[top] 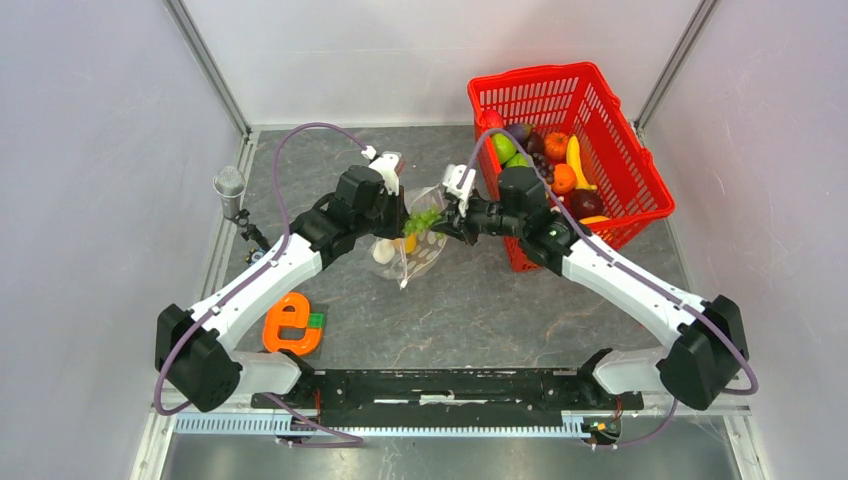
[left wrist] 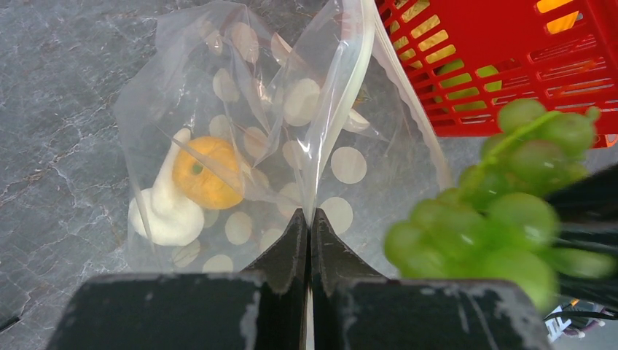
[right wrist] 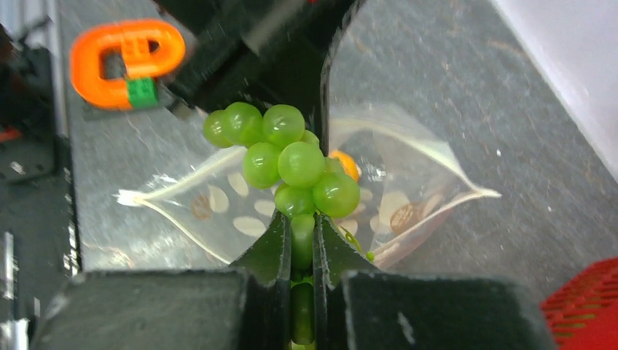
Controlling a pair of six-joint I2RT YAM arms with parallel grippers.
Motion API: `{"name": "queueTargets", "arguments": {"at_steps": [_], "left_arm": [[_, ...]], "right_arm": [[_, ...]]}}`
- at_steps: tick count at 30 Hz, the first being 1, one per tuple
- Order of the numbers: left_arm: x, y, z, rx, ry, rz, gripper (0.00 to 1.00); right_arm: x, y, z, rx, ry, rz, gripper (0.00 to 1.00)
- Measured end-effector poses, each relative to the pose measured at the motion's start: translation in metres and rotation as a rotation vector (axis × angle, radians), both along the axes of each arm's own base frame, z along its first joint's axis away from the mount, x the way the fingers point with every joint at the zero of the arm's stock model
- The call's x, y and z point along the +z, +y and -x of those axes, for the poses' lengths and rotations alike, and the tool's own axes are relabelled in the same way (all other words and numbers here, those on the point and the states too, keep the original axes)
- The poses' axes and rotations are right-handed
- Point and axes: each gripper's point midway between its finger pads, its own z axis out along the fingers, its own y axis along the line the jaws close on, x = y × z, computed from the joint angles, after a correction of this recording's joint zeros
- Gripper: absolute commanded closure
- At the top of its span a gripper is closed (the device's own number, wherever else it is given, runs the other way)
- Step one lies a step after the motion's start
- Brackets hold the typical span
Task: Place the food in the zip-top bag and seal the zipper
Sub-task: Place the fake fruit in the zipper food storage bag.
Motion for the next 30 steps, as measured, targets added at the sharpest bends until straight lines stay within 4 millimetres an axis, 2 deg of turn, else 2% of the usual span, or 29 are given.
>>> {"name": "queueTargets", "arguments": {"at_steps": [5, 8, 18, 25, 28, 29, 30], "left_arm": [[0.003, 0.000, 0.000, 0.000, -0.007, 0.005, 0.98], [0.004, 0.000, 0.000, -0.001, -0.009, 0.008, 0.98], [-0.001, 0.000, 0.002, -0.006, 0.002, 0.004, 0.98], [-0.005, 0.013, -0.004, 0.061, 0.024, 0.012, 0.98], [-0.007, 0.014, -0.003, 0.065, 0.024, 0.012, 0.98], [-0.008, 0.015, -0.002, 0.064, 0.024, 0.012, 0.98], [-0.008, 0.014, -0.001, 0.061, 0.025, 0.011, 0.98]], "right_arm": [[-0.040, -0.006, -0.009, -0.027, -0.006, 0.182, 1.00], [-0.053, -0.008, -0.019, -0.065, -0.024, 0.302, 1.00], [-0.057, 0.002, -0.040, -0.168, -0.102, 0.531, 0.95], [-0.050, 0.003, -0.048, -0.263, -0.155, 0.655, 0.94], [-0.051, 0.003, -0.047, -0.267, -0.167, 0.653, 0.90], [-0.052, 0.004, -0.047, -0.268, -0.168, 0.645, 0.82], [-0.053, 0.005, -0.046, -0.270, -0.170, 0.635, 0.79]]}}
